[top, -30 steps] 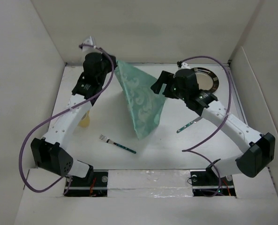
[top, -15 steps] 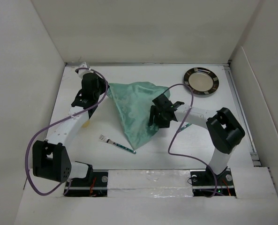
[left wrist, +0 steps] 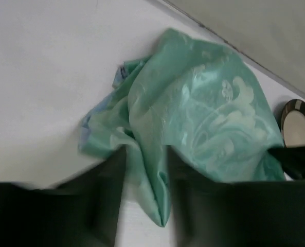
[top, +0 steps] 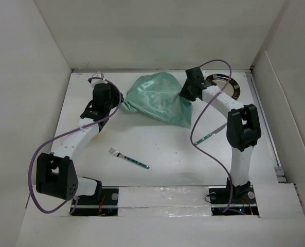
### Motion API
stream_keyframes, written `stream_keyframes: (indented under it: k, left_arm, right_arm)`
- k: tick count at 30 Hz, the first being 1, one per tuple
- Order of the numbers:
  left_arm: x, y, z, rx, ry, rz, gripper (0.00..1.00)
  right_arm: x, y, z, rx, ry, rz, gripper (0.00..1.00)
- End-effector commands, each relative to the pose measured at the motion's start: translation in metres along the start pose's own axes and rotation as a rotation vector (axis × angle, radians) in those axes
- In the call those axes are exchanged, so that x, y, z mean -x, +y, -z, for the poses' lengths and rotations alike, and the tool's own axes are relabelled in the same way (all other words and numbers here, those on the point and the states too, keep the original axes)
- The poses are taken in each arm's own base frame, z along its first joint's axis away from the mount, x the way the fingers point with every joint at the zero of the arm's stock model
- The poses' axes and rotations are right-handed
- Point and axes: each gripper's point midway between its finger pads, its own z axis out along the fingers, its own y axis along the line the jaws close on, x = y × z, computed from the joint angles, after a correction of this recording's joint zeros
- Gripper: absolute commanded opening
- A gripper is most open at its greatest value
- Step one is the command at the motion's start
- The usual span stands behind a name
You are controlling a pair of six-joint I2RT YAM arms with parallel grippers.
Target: Set the dinner table for one person
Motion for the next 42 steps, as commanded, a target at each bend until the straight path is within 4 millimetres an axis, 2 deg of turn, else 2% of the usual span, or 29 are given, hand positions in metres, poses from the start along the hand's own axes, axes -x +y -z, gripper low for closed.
stream_keyframes:
  k: [1,2,4,5,6,7,8,9,11,12,13,14,16,17,18,20,22,24,28,31,33,36,42]
  left_arm:
    - [-0.019,0.007,0.009,0.008,0.054,-0.030,0.42]
    - [-0.023,0.011,0.013,0.022,0.072,-0.035,0.52]
    - [-0.018,0.013,0.016,0.036,0.053,-0.041,0.60]
    - [-0.019,0.018,0.020,0.061,0.064,-0.050,0.63]
    - [-0.017,0.018,0.024,0.071,0.058,-0.061,0.67]
    - [-0.009,0.021,0.026,0.101,0.035,-0.072,0.69]
    - [-0.010,0.027,0.028,0.129,0.041,-0.080,0.69]
    - [-0.009,0.030,0.029,0.147,0.043,-0.084,0.66]
    - [-0.017,0.037,0.030,0.187,0.085,-0.081,0.64]
    - [-0.027,0.040,0.027,0.199,0.127,-0.082,0.59]
    - [-0.040,0.041,0.029,0.198,0.191,-0.084,0.56]
    - [-0.051,0.046,0.028,0.212,0.230,-0.084,0.50]
    - [-0.071,0.049,0.028,0.204,0.307,-0.090,0.35]
    - [-0.080,0.055,0.030,0.216,0.343,-0.103,0.25]
    - [-0.090,0.057,0.031,0.225,0.376,-0.125,0.13]
    - [-0.109,0.063,0.038,0.271,0.425,-0.175,0.09]
    - [-0.122,0.071,0.042,0.314,0.454,-0.149,0.09]
    - [-0.127,0.071,0.043,0.318,0.452,-0.099,0.13]
    - [-0.150,0.086,0.045,0.403,0.470,0.036,0.32]
    - [-0.171,0.098,0.043,0.464,0.488,0.124,0.40]
    - [-0.180,0.107,0.039,0.514,0.488,0.181,0.47]
    - [-0.193,0.120,0.036,0.581,0.513,0.256,0.51]
    - [-0.202,0.135,0.032,0.660,0.451,0.388,0.57]
  right_arm:
    - [0.044,0.002,0.024,-0.048,-0.132,0.094,0.62]
    - [0.050,-0.007,0.031,-0.076,-0.143,0.090,0.70]
    - [0.047,-0.020,0.033,-0.103,-0.139,0.080,0.72]
    - [0.053,-0.017,0.050,-0.082,-0.165,0.071,0.73]
    - [0.045,-0.027,0.052,-0.096,-0.159,0.069,0.73]
    - [0.043,-0.029,0.060,-0.088,-0.164,0.064,0.73]
    - [0.047,-0.028,0.079,-0.063,-0.187,0.049,0.73]
    - [0.028,-0.040,0.079,-0.075,-0.150,0.047,0.71]
    - [0.010,-0.050,0.086,-0.058,-0.124,0.026,0.40]
    - [0.009,-0.053,0.095,-0.019,-0.118,-0.006,0.23]
    - [-0.020,-0.069,0.089,-0.034,-0.053,-0.021,0.04]
    - [-0.027,-0.077,0.089,-0.031,-0.036,-0.039,0.00]
    - [-0.042,-0.079,0.093,0.008,-0.009,-0.062,0.00]
    - [-0.058,-0.088,0.090,0.001,0.024,-0.061,0.00]
    - [-0.063,-0.088,0.090,0.012,0.033,-0.065,0.00]
    - [-0.070,-0.093,0.091,0.012,0.042,-0.066,0.02]
    - [-0.070,-0.091,0.093,0.033,0.041,-0.056,0.09]
    - [-0.070,-0.087,0.095,0.051,0.046,-0.049,0.13]
    - [-0.066,-0.086,0.101,0.059,0.032,-0.027,0.34]
    - [-0.064,-0.085,0.104,0.065,0.032,-0.009,0.41]
    - [-0.064,-0.082,0.107,0.077,0.038,-0.003,0.42]
    - [-0.062,-0.078,0.110,0.100,0.038,0.007,0.42]
    - [-0.067,-0.074,0.117,0.145,0.050,0.024,0.42]
